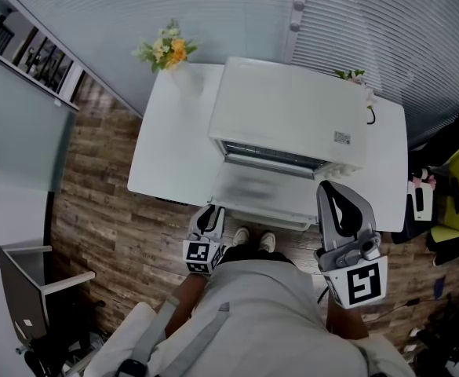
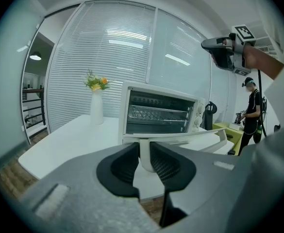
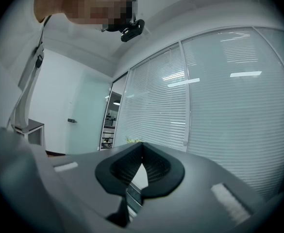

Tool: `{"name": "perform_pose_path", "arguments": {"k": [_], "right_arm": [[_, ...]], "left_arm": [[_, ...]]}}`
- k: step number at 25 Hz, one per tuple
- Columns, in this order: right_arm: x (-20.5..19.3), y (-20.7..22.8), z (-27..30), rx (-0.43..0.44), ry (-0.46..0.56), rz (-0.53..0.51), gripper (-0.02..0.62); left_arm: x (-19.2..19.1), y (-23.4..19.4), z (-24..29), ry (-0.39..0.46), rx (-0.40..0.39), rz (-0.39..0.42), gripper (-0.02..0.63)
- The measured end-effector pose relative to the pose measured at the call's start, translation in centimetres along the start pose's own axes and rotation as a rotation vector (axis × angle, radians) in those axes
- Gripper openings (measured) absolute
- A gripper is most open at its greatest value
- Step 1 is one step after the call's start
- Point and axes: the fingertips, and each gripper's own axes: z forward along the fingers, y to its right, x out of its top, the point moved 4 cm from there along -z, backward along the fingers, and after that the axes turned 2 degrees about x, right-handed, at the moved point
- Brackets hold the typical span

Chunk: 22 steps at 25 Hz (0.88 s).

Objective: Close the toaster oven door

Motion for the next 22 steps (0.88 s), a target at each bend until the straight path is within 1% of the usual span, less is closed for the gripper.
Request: {"name": "perform_pose_path", "arguments": {"k": [5, 7, 10, 15, 18, 22], "right_arm": [[0.0, 0.1, 0.2, -0.007, 0.001, 0.014, 0.005], [0.2, 0.1, 0.3, -0.011, 0.005, 0.027, 0.005], [0.1, 0.3, 0.3, -0.008, 0.007, 0.013, 0.005], [0.1, 0.3, 0.4, -0.011, 0.007, 0.032, 0.005], [-0.1, 0.3, 0.3, -0.005, 0.002, 0.009, 0.005], [0.1, 0.4, 0.4, -0.007, 0.004, 0.013, 0.005]], "left_arm": [[2.1, 0.2, 0.3, 0.023, 0.003, -0.005, 0.081], [2.1, 0.2, 0.4, 0.009, 0.004, -0.002, 0.083], [2.1, 0.3, 0.5, -0.010, 0.010, -0.005, 0.081], [3.0, 0.3, 0.7, 0.003, 0.010, 0.002, 0.081], [3.4, 0.2, 0.9, 0.004, 0.010, -0.001, 0.081], [4.3, 0.2, 1.1, 0.009, 0.013, 0.000, 0.083]]}}
